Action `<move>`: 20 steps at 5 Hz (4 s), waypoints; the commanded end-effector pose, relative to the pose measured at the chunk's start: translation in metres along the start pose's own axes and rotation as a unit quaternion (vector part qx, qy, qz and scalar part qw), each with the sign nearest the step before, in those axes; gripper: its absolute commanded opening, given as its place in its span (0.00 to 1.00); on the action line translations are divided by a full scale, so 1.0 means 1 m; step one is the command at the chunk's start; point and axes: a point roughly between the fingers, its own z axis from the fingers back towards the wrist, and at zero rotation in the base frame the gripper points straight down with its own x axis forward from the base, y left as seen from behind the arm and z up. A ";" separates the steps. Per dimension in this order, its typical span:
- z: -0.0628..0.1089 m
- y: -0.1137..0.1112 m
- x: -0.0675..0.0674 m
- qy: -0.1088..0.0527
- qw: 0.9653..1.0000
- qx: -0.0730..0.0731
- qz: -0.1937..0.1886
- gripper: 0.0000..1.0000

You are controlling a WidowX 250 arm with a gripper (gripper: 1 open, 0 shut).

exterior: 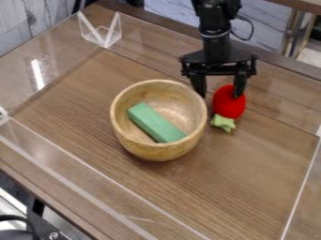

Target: Move the red fruit to the right

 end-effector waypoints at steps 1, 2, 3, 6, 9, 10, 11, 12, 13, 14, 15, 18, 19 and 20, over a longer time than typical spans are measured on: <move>0.022 -0.021 0.012 -0.021 0.999 -0.014 -0.033 1.00; 0.029 -0.033 0.009 -0.015 0.997 -0.017 -0.070 1.00; 0.017 -0.041 0.005 -0.008 0.995 -0.015 -0.094 1.00; 0.015 -0.035 -0.003 -0.014 0.992 -0.014 -0.127 1.00; 0.040 -0.040 -0.013 -0.039 0.990 -0.022 -0.134 1.00; 0.024 -0.036 -0.013 -0.038 0.988 -0.024 -0.151 1.00; 0.007 -0.030 -0.012 -0.034 0.985 -0.026 -0.165 1.00; 0.018 -0.030 -0.007 -0.041 0.988 -0.024 -0.145 1.00; 0.026 -0.031 -0.003 -0.047 0.991 -0.024 -0.127 1.00; 0.038 -0.031 -0.001 -0.050 0.989 -0.030 -0.137 1.00; 0.045 -0.031 0.001 -0.055 0.987 -0.032 -0.145 1.00; 0.053 -0.026 -0.022 -0.069 0.988 -0.037 -0.129 0.00; 0.076 -0.032 -0.030 -0.071 0.985 -0.049 -0.152 0.00; 0.086 -0.038 -0.045 -0.061 0.979 -0.058 -0.187 0.00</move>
